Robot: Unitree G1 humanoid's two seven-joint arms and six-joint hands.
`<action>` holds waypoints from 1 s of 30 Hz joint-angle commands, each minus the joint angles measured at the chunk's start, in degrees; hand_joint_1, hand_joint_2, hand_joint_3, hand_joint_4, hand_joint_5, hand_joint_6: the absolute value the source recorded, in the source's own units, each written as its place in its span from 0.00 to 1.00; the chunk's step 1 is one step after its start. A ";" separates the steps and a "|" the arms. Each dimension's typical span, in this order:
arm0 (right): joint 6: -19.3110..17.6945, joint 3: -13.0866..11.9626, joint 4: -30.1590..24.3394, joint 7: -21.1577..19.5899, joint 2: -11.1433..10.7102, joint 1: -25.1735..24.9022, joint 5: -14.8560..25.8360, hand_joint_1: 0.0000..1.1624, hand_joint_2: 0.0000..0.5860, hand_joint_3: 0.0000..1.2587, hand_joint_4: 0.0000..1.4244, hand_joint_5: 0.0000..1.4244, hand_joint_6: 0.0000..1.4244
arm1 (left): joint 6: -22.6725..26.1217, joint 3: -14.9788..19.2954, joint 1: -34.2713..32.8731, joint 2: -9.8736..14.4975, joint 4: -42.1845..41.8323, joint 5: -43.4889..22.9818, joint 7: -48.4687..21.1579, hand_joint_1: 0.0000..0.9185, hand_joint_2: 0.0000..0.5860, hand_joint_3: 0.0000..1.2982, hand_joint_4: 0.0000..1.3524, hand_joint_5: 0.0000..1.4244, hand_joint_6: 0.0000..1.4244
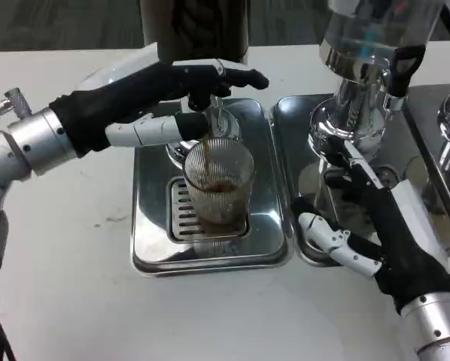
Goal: Grasp the cup under the faucet to collect the drink, then remove the cup.
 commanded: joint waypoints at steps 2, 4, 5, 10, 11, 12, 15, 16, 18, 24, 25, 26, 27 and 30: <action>1.05 -0.41 0.46 3.61 -0.69 -2.09 3.16 0.40 0.41 0.00 0.00 0.07 0.10 | -0.83 -1.66 2.48 0.33 -0.30 2.41 -1.29 0.00 0.08 0.19 0.10 0.09 0.14; 1.34 -0.34 0.76 4.73 -0.79 -2.75 3.88 0.40 0.41 0.00 0.00 0.05 0.09 | -0.81 -1.69 2.63 0.40 -0.49 2.35 -1.16 0.00 0.08 0.19 0.10 0.09 0.14; 1.55 -0.34 0.97 5.26 -0.80 -3.11 4.23 0.40 0.41 0.00 0.00 0.04 0.08 | -0.80 -1.70 2.72 0.44 -0.59 2.33 -1.10 0.00 0.08 0.19 0.10 0.09 0.14; 2.12 -0.45 2.20 6.75 -0.71 -4.66 5.67 0.39 0.41 0.00 0.00 0.03 0.07 | -0.95 -1.74 3.03 0.68 -0.92 2.49 -0.57 0.00 0.09 0.19 0.10 0.09 0.14; 2.23 -0.49 2.66 6.93 -0.63 -5.07 6.03 0.39 0.41 0.00 0.00 0.03 0.07 | -0.92 -1.75 3.08 0.69 -0.97 2.50 -0.46 0.00 0.09 0.19 0.10 0.09 0.14; 2.34 -0.51 3.07 7.04 -0.57 -5.43 6.28 0.39 0.41 0.00 0.00 0.03 0.07 | -0.94 -1.76 3.12 0.72 -1.02 2.54 -0.36 0.00 0.09 0.19 0.10 0.09 0.14; 2.42 -0.55 4.17 7.10 -0.40 -6.23 7.02 0.39 0.41 0.00 0.00 0.02 0.07 | -1.00 -1.89 3.21 0.79 -1.16 2.57 -0.20 0.00 0.09 0.19 0.10 0.09 0.14; 2.41 -0.57 4.57 7.07 -0.30 -6.50 7.26 0.39 0.41 0.00 0.00 0.02 0.07 | -1.02 -1.94 3.23 0.81 -1.18 2.58 -0.13 0.00 0.09 0.19 0.10 0.09 0.14; 2.34 -0.59 5.34 6.97 -0.07 -7.01 7.63 0.39 0.41 0.00 0.00 0.02 0.07 | -1.03 -1.98 3.27 0.84 -1.22 2.57 -0.03 0.00 0.09 0.19 0.10 0.09 0.14; 2.31 -0.54 6.93 7.06 0.30 -8.45 8.78 0.39 0.41 0.00 0.00 0.02 0.07 | -0.90 -1.70 3.38 1.08 -1.30 2.32 0.34 0.00 0.10 0.19 0.10 0.09 0.14; 2.33 -0.53 7.13 7.05 0.36 -8.69 8.96 0.39 0.41 0.00 0.00 0.02 0.07 | -0.84 -1.59 3.42 1.18 -1.34 2.21 0.38 0.00 0.10 0.19 0.10 0.09 0.14; 2.36 -0.51 7.34 7.01 0.44 -8.96 9.17 0.39 0.41 0.00 0.00 0.02 0.07 | -0.80 -1.52 3.47 1.25 -1.42 2.12 0.40 0.00 0.10 0.19 0.10 0.09 0.14; 2.39 -0.49 7.60 7.03 0.52 -9.30 9.37 0.39 0.41 0.00 0.00 0.02 0.07 | -0.74 -1.44 3.48 1.33 -1.44 2.06 0.44 0.00 0.10 0.19 0.10 0.09 0.14; 2.52 -0.39 8.16 7.12 0.71 -10.21 9.80 0.39 0.41 0.00 0.00 0.03 0.07 | -0.52 -1.26 3.59 1.56 -1.59 1.83 0.57 0.00 0.10 0.19 0.10 0.09 0.14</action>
